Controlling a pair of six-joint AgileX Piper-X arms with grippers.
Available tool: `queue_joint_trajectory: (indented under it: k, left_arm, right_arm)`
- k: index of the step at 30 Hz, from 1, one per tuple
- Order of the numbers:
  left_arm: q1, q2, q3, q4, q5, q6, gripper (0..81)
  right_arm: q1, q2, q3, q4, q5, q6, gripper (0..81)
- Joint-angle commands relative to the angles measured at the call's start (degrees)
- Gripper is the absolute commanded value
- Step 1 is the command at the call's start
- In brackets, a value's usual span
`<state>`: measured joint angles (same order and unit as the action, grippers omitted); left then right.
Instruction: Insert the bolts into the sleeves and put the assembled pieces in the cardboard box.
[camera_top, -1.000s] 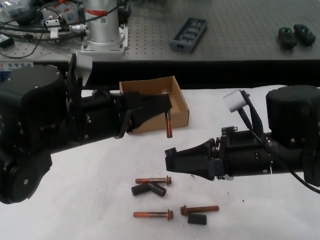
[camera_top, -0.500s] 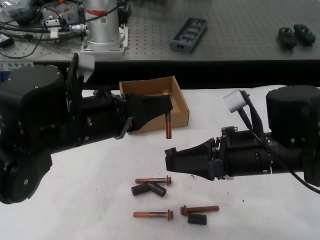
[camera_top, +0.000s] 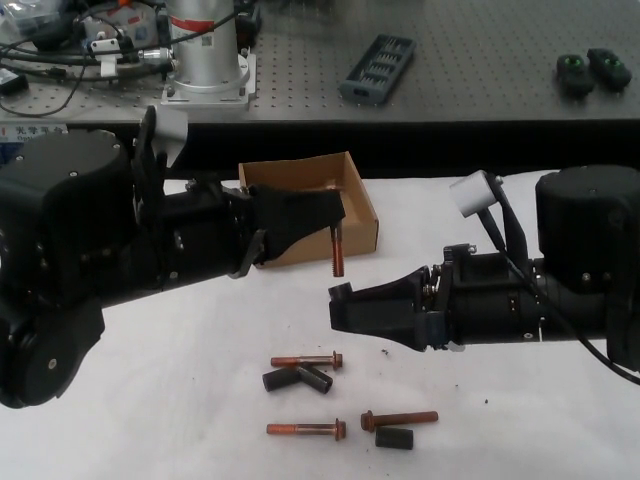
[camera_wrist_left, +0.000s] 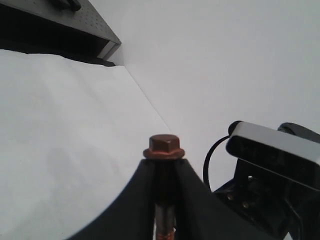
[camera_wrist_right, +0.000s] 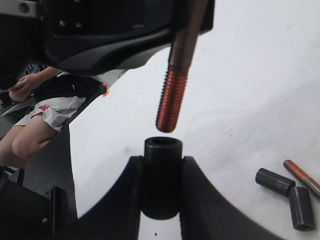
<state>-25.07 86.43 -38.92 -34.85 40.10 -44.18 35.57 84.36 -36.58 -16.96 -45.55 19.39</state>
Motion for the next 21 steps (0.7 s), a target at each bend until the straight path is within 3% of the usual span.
queue_joint_trajectory:
  k: [1, 21]
  left_arm:
    - [0.2, -1.0, -0.3, -1.3, -1.4, -1.3, 0.6]
    - [0.2, -1.0, 1.2, -1.3, -2.3, -3.2, 0.6]
  right_arm:
    - [-0.3, -0.1, -0.5, -0.6, 0.2, 0.0, 7.0]
    - [-0.3, -0.1, -0.5, -4.4, 1.8, 2.5, 7.0]
